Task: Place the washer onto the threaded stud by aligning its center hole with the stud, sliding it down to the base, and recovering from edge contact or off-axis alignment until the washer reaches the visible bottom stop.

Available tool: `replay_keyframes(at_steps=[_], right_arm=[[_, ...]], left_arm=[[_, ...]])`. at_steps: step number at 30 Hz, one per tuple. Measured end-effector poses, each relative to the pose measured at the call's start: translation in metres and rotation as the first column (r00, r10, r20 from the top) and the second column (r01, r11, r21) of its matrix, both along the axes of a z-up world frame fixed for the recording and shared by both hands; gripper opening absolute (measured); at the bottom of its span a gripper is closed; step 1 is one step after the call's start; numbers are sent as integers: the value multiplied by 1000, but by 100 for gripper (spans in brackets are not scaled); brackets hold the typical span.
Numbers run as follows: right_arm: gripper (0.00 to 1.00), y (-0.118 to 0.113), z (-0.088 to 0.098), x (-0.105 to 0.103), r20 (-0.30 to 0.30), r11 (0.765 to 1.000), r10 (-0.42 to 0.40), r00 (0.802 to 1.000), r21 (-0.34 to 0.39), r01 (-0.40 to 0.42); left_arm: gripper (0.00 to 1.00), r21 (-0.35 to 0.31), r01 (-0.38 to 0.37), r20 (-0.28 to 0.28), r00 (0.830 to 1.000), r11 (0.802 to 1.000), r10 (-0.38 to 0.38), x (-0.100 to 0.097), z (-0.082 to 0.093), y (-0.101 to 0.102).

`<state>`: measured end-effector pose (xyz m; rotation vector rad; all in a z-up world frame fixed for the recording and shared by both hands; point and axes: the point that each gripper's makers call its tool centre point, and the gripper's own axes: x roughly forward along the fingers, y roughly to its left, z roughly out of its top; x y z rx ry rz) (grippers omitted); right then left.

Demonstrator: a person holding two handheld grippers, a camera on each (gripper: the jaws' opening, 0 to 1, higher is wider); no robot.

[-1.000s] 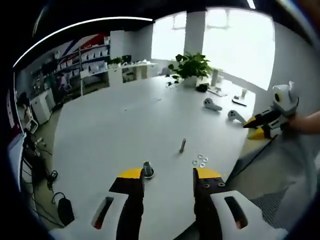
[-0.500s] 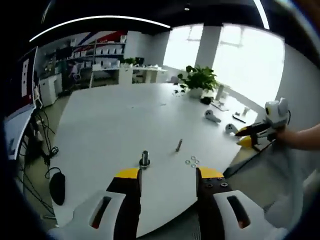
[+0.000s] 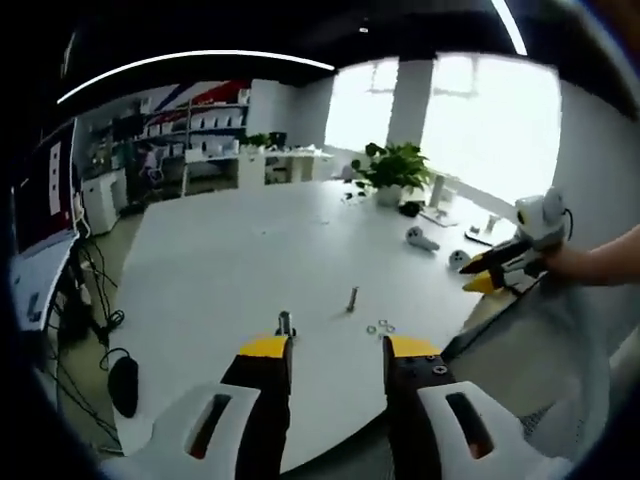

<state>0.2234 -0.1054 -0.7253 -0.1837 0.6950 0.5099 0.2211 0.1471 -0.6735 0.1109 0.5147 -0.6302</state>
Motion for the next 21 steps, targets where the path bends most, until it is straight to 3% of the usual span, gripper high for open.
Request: replay_keyframes(at_steps=[3,8,11,15,21], right_arm=[[30,1,-1,-1,-3,1000,6,1000,-5,-6],[30,1,3,0,11,1000,-2,1000,7,2],[30,2,4,0,17,1000,3,1000,12,-3],[30,3,3,0,15,1000,9,1000,11,-10],[30,6,0,-2,-1,1000,23,1000,12,-23]], left_arm=[[40,-64,-4,-21,1000,998,2,-1,0,-4],[39,-76,1,-33,999,997,-4,-2,-4,-2],[44,-85,-2,-99,995,996,-7,-7,-15,-4],[43,-43,19,-47,999,999,-21,-7,-10,-8],[43,-25,28,-39,999,999,-29,-9,-11,-8]])
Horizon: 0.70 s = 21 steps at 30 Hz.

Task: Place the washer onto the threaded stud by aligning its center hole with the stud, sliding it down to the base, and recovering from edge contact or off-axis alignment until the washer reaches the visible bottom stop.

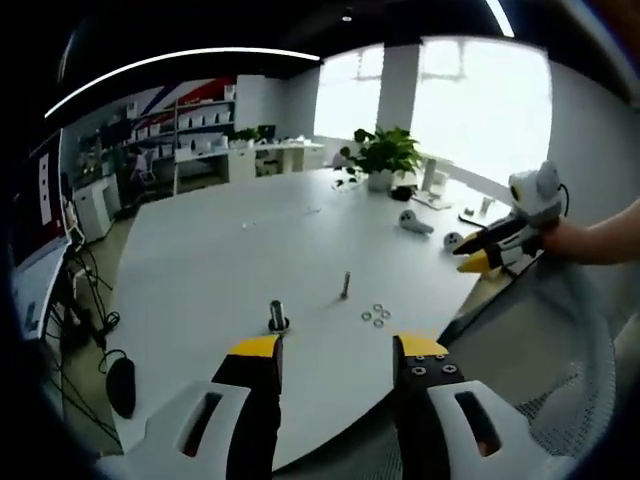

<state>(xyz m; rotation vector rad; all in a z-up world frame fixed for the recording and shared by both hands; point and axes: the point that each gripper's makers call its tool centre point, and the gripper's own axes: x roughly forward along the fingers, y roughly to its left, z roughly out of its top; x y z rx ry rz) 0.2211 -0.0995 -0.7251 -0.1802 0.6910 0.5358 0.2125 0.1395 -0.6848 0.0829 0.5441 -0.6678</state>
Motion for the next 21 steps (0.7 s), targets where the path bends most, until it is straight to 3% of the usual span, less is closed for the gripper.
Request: replay_keyframes(at_steps=[5,21], right_arm=[[30,-2,-3,0,-15,1000,-5,1000,-8,5],[31,-2,-13,-5,-67,999,0,998,-44,-3]], left_arm=[[43,-22,-4,-20,1000,1000,4,1,-1,0],[42,-6,35,-25,999,999,-36,-4,-4,-5]])
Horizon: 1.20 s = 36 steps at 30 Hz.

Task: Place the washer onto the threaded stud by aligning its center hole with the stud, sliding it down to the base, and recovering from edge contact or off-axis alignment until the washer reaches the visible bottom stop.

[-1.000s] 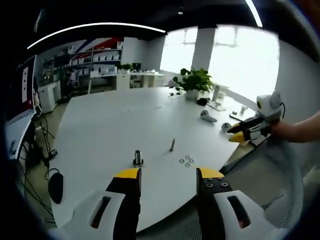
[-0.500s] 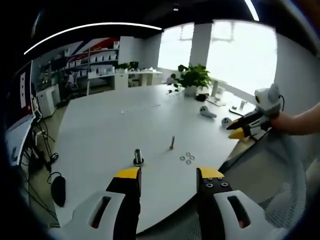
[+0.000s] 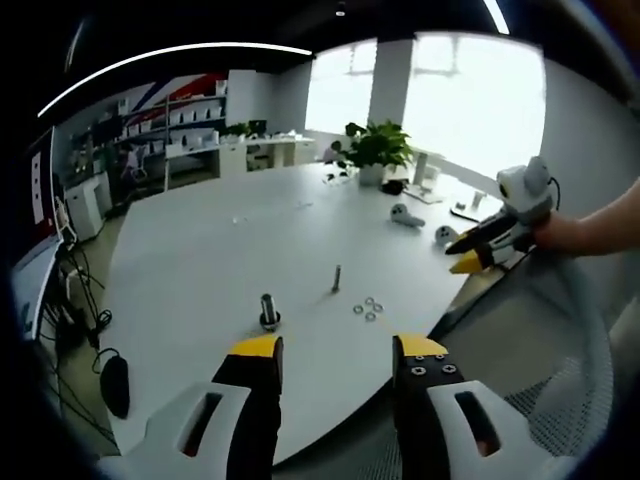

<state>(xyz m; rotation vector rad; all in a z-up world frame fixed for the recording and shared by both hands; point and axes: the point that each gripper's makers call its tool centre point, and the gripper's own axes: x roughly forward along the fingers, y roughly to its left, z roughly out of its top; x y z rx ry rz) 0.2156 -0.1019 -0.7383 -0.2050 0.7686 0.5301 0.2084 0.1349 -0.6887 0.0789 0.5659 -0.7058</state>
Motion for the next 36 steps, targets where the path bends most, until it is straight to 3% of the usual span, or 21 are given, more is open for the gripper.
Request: replay_keyframes(at_steps=[11,19,21,25,32,36], right_arm=[[31,2,-4,-3,-22,1000,15,1000,-5,-15],[35,11,1,-3,-5,999,40,999,36,-40],[35,13,-2,-6,-25,998,54,998,39,-53],[35,19,-3,-9,-32,995,97,995,30,-96],[35,37,4,-17,-55,977,180,982,124,-173],[34,37,18,-12,-11,971,190,982,150,-187]], left_arm=[[41,-1,3,8,1000,1000,-3,1,1,-1],[41,13,0,5,1000,1000,0,0,-1,2],[40,9,3,5,1000,1000,-3,0,0,1],[40,0,16,-34,999,1000,-16,-3,-6,-2],[40,64,33,-68,997,997,-29,-7,-19,-1],[39,83,59,-59,997,995,-55,-9,-18,-4]])
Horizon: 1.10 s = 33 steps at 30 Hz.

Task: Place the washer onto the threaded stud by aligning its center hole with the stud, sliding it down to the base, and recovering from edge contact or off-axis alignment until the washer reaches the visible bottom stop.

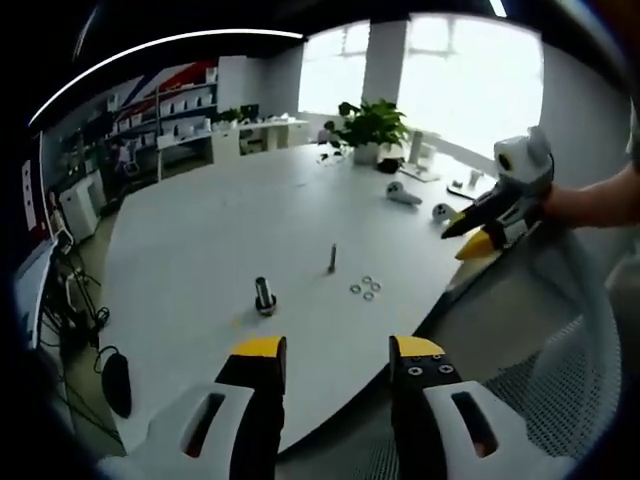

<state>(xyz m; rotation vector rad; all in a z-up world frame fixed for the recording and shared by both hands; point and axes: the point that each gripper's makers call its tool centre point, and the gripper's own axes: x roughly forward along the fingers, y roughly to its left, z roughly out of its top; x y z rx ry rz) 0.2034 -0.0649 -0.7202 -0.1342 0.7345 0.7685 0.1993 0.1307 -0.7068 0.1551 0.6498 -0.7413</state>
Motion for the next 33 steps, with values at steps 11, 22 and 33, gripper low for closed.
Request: replay_keyframes(at_steps=[11,22,33], right_arm=[[33,-2,-34,33,-4,975,171,985,-144,-170],[33,-3,-98,53,-83,913,332,940,-222,-342],[33,18,-123,67,-125,883,396,910,-222,-415]], left_arm=[[38,72,-50,-28,998,996,52,3,-11,13],[33,110,-66,-16,998,992,68,6,-13,20],[34,133,-85,-20,996,987,88,6,-16,25]])
